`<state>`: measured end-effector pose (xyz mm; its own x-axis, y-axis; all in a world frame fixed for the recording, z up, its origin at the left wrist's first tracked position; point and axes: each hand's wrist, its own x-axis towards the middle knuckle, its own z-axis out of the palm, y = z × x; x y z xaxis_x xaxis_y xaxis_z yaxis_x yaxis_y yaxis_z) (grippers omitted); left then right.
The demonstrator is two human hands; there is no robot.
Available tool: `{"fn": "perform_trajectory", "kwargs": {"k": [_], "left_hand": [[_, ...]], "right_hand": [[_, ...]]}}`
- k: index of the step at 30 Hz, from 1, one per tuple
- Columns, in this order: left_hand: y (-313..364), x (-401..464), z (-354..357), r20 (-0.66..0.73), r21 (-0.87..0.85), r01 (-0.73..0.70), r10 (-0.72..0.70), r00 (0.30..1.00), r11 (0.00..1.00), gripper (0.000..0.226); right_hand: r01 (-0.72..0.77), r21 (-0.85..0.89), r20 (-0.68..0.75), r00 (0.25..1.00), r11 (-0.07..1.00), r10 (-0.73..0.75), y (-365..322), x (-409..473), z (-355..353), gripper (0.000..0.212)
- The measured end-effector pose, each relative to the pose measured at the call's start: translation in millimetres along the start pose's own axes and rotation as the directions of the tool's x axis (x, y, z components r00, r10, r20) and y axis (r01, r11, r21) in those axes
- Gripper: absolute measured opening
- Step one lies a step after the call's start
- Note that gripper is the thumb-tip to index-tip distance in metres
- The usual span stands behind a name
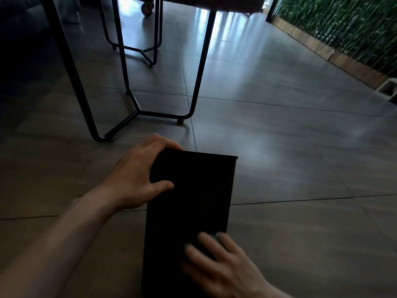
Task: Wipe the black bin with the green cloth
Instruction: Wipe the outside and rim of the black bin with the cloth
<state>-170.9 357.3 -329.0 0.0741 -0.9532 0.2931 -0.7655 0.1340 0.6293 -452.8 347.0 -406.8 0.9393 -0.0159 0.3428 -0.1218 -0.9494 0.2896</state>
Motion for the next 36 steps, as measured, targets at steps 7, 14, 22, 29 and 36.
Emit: {"fn": "perform_trajectory", "kwargs": {"k": [7, 14, 22, 29, 36], "left_hand": [[1.8, -0.5, -0.5, 0.014, -0.016, 0.007, -0.007, 1.000, 1.000, 0.071], [0.6, -2.4, -1.7, -0.006, -0.009, 0.017, -0.017, 1.000, 1.000, 0.071], [3.9, -2.1, -1.7, 0.001, -0.013, 0.000, 0.000, 1.000, 1.000, 0.071], [4.2, -2.5, -1.0, 0.000, 0.000, 0.011, -0.011, 1.000, 1.000, 0.071], [7.4, -3.5, -1.7, 0.014, -0.009, 0.002, -0.001, 1.000, 1.000, 0.070]], "right_hand": [[0.025, -0.017, 0.086, 0.996, 1.000, -0.023, -4.7, -12.9, -0.5, 0.029], [-0.069, 0.055, -0.041, 0.997, 0.996, 0.072, 34.5, -8.1, -11.4, 0.018], [-0.521, 0.253, -0.142, 0.814, 0.815, 0.564, 103.4, 58.4, -39.4, 0.041], [-0.355, 0.203, 0.041, 0.934, 0.913, 0.354, 51.2, -10.8, -14.7, 0.032], [-0.792, 0.195, 0.197, 0.609, 0.578, 0.768, 109.6, -20.4, -31.5, 0.050]]}}
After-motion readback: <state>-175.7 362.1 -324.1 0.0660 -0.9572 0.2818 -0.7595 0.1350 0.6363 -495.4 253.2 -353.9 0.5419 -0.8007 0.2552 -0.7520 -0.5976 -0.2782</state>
